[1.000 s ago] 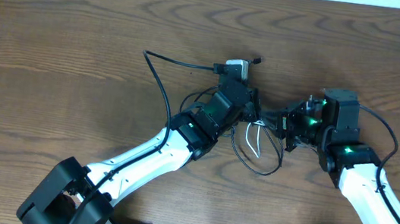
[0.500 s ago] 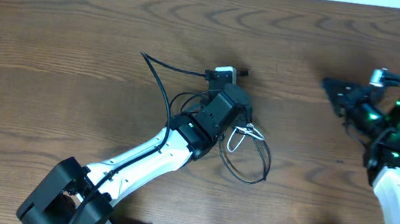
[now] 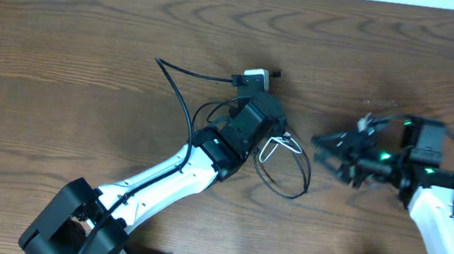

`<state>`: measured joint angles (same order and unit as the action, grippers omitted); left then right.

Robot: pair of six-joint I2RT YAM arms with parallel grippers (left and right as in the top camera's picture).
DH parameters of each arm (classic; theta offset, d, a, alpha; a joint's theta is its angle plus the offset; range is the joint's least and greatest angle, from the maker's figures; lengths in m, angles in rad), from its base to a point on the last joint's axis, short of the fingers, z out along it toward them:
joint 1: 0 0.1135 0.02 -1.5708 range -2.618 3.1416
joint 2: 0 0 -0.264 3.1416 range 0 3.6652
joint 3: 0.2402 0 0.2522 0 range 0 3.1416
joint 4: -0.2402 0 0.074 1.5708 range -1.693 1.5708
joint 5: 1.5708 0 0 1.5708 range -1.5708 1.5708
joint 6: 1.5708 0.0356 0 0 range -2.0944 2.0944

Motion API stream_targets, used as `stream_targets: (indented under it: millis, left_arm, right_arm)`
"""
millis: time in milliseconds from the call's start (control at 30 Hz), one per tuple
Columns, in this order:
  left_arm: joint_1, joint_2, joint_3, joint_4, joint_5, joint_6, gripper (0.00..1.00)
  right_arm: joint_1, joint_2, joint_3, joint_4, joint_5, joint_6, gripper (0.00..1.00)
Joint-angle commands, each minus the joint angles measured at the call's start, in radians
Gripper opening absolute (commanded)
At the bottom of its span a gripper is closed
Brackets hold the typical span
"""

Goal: Untangle cables

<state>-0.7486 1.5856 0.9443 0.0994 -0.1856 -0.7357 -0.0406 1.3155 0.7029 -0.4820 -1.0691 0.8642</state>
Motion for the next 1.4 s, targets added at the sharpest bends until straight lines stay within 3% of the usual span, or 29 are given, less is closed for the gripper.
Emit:
stream_targets:
  millis: [0,233,633,867,1300,1367]
  left_arm:
    - [0.004,-0.020,0.020,0.007,-0.018,-0.003,0.08]
    - [0.004,-0.020,0.020,0.007,-0.017,-0.029,0.08]
    - [0.003,-0.020,0.020,0.006,-0.017,-0.037,0.08]
    - [0.003,-0.020,0.020,0.006,-0.016,-0.037,0.08]
    - [0.003,-0.020,0.020,0.007,-0.006,-0.036,0.08]
    - [0.003,-0.020,0.020,0.007,-0.006,-0.037,0.08]
  right_arm:
    - [0.059,-0.002,0.004,-0.098,0.120,0.016,0.48]
    - [0.084,-0.002,0.004,-0.093,0.259,0.195,0.54]
    - [0.222,-0.002,0.004,0.038,0.393,0.428,0.41]
    - [0.267,-0.001,0.004,0.132,0.502,0.518,0.26]
    - [0.296,0.016,0.004,0.179,0.576,0.583,0.28]
    - [0.304,0.030,0.004,0.180,0.602,0.583,0.15]
